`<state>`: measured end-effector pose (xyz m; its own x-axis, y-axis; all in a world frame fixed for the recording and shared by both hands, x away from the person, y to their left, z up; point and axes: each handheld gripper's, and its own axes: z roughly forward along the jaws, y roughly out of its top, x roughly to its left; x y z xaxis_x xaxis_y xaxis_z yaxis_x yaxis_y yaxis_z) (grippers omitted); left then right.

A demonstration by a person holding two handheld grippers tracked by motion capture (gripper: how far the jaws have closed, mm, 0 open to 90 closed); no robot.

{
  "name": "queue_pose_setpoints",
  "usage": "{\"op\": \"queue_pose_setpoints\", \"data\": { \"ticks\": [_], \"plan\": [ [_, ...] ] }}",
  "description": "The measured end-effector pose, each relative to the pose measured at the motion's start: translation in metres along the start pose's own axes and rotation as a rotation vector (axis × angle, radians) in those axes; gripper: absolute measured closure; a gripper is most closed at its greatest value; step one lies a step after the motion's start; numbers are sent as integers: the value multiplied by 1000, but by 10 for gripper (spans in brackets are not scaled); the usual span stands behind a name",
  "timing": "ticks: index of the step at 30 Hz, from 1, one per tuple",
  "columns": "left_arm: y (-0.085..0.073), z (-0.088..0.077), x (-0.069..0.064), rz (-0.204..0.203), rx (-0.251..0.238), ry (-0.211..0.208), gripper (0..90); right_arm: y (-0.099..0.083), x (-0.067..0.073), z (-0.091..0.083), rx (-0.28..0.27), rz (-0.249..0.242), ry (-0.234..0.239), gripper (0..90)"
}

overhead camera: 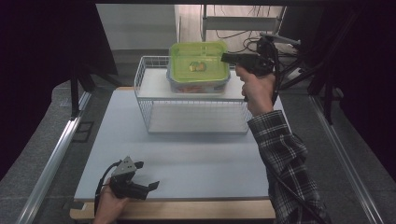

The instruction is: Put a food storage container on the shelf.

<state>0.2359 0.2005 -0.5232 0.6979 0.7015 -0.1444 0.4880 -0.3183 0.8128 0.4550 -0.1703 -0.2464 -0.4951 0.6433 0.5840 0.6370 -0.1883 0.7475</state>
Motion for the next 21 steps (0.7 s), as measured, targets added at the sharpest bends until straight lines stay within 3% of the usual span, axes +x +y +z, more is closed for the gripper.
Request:
{"op": "queue_pose_setpoints", "data": {
  "ticks": [9, 17, 21],
  "plan": [
    [0, 0, 0, 2, 0, -6, 25, 6, -6, 19, -12, 6, -67, 802],
    [0, 0, 0, 5, 3, -8, 25, 5, -10, 25, -34, 21, -101, 780],
    [0, 0, 0, 5, 4, -10, 25, 4, -10, 28, -30, -12, -148, 751]
  ]
}}
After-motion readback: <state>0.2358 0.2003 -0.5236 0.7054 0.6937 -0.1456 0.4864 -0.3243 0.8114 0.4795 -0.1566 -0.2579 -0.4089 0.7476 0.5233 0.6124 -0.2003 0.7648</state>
